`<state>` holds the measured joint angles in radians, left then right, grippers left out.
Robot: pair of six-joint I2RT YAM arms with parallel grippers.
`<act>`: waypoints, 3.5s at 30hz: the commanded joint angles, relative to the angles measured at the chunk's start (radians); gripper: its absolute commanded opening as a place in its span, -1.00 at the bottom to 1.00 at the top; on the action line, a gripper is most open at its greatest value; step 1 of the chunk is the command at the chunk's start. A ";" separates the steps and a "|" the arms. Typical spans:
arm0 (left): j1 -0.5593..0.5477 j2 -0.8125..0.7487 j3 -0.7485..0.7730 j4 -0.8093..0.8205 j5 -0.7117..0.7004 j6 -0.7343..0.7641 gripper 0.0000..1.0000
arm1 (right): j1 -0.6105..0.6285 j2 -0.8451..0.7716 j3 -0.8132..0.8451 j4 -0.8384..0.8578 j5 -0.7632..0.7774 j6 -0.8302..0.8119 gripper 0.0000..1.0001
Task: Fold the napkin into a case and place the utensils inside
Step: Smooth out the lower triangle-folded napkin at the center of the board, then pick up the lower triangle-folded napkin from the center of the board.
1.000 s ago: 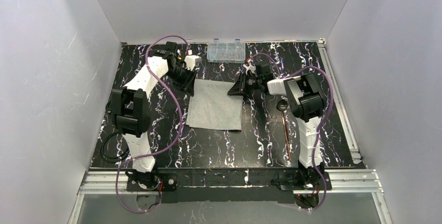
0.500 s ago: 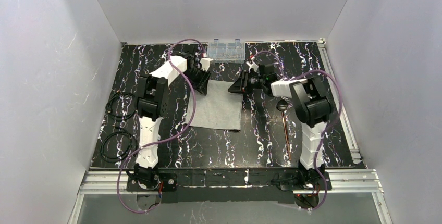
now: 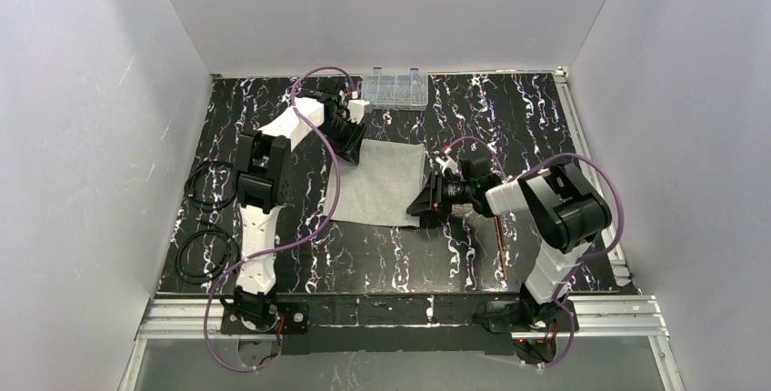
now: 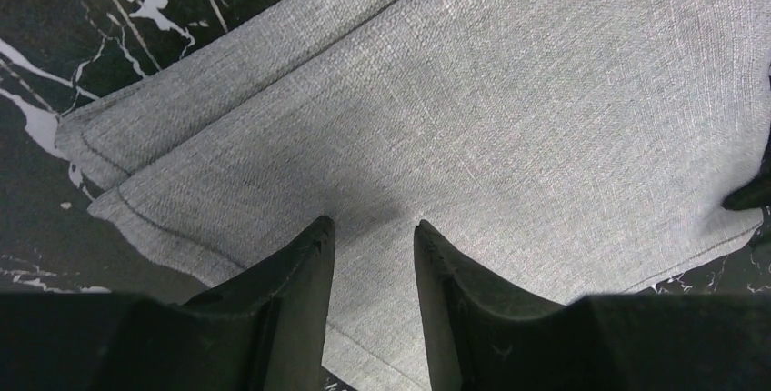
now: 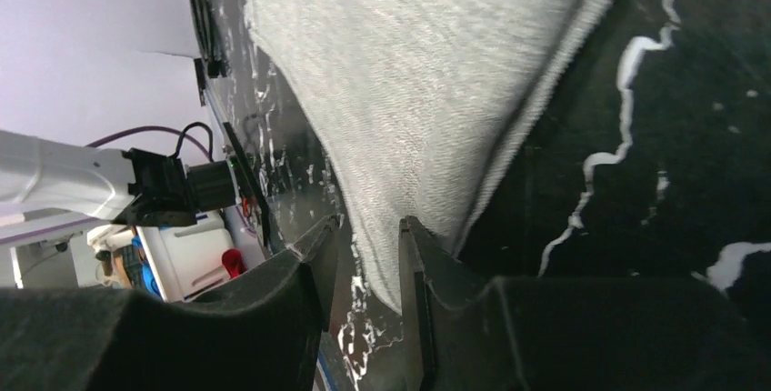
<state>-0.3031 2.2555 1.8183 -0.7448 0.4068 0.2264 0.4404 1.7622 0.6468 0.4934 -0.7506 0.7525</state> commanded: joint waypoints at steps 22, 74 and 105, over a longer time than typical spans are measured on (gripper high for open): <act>0.006 -0.020 -0.010 -0.068 -0.056 0.092 -0.31 | 0.018 -0.087 -0.009 -0.044 -0.006 -0.018 -0.23; -0.030 -0.993 -1.283 0.593 0.136 1.449 0.38 | 0.418 -0.610 0.050 -0.502 1.024 -1.156 0.97; -0.019 -0.574 -0.775 0.171 0.189 1.129 -1.00 | 0.442 -0.471 0.014 -0.448 0.760 -1.276 0.97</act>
<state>-0.3283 1.6485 0.9722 -0.4889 0.5125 1.4742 0.8715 1.2720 0.6903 0.0017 0.0284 -0.4850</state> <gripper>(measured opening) 0.041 0.985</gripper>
